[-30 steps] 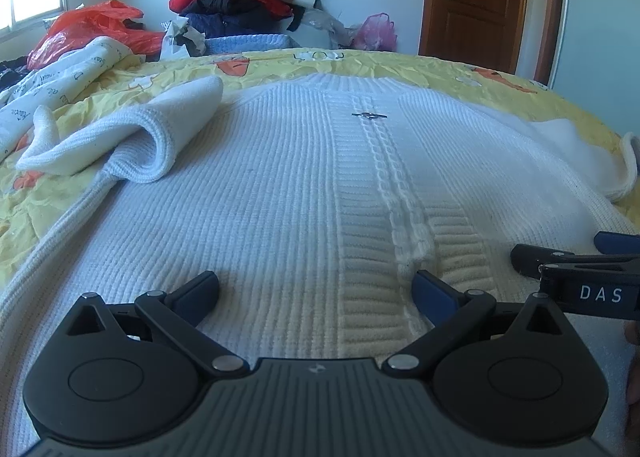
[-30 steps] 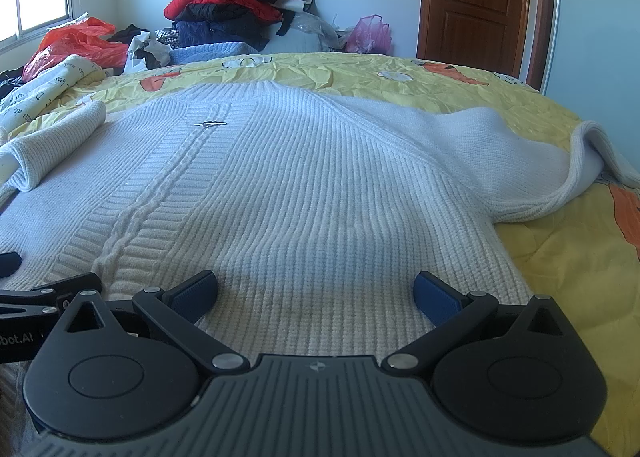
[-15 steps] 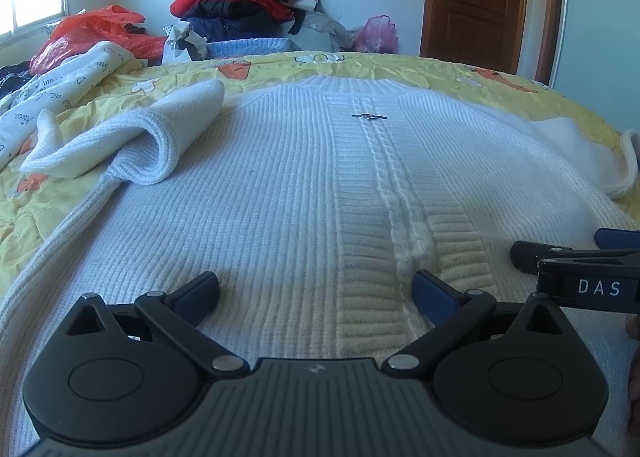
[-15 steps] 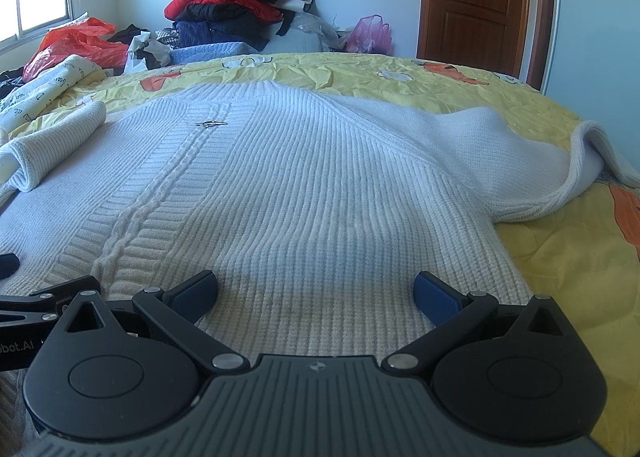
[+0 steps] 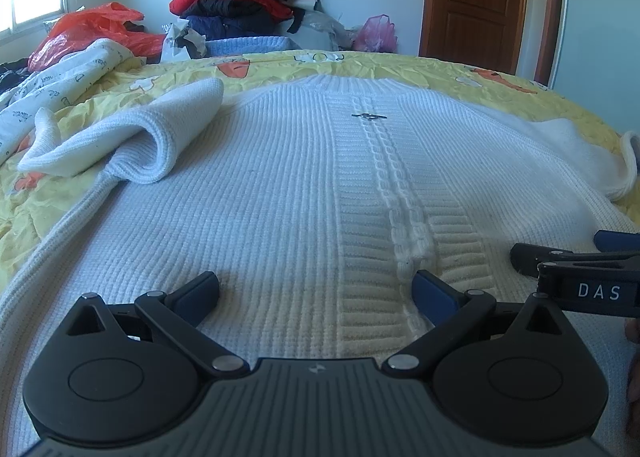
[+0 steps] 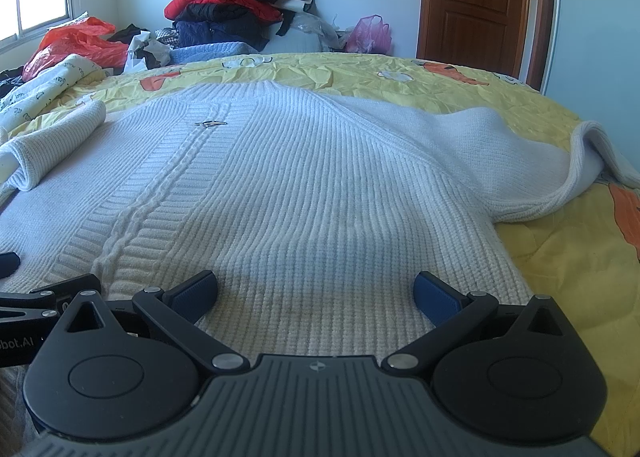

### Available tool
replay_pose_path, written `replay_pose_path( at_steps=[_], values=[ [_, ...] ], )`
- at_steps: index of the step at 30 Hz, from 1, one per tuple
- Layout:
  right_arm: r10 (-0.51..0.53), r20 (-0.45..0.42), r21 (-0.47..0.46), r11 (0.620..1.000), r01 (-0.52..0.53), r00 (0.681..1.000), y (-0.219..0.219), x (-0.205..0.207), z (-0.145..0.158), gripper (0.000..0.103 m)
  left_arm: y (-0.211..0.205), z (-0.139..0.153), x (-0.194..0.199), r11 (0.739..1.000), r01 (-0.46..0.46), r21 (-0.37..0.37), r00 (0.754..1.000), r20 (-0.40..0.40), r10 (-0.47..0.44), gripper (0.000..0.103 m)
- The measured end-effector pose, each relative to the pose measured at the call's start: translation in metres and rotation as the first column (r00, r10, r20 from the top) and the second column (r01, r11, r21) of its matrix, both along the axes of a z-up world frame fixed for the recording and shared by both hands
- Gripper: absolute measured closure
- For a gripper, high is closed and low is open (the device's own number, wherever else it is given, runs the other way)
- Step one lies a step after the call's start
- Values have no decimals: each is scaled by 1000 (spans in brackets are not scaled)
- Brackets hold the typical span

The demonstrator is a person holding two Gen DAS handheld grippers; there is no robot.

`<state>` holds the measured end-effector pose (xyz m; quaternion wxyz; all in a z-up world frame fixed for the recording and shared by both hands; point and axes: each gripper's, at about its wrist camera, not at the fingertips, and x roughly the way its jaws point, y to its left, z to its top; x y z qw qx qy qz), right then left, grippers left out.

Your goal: Fold small clothes

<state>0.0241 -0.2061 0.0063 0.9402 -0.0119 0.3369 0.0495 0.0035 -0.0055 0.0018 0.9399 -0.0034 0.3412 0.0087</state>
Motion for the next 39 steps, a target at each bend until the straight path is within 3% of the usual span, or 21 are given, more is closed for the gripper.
replay_pose_path(
  at_steps=[33,37,39],
  values=[
    [1,-3,-5,1000,-1,1000,5,0,-1,1,3,0,0,1000,2,-6,1000,2,-2,0],
    [62,-29,-3,998,-62,998,-4,6,7,1,3,-1,0,1000,3,-7,1000,2,-3,0],
    [69,19,1,998,-69,997,-19,7,17,1,3,-1,0,1000,3,-7,1000,2,-3,0]
  ],
)
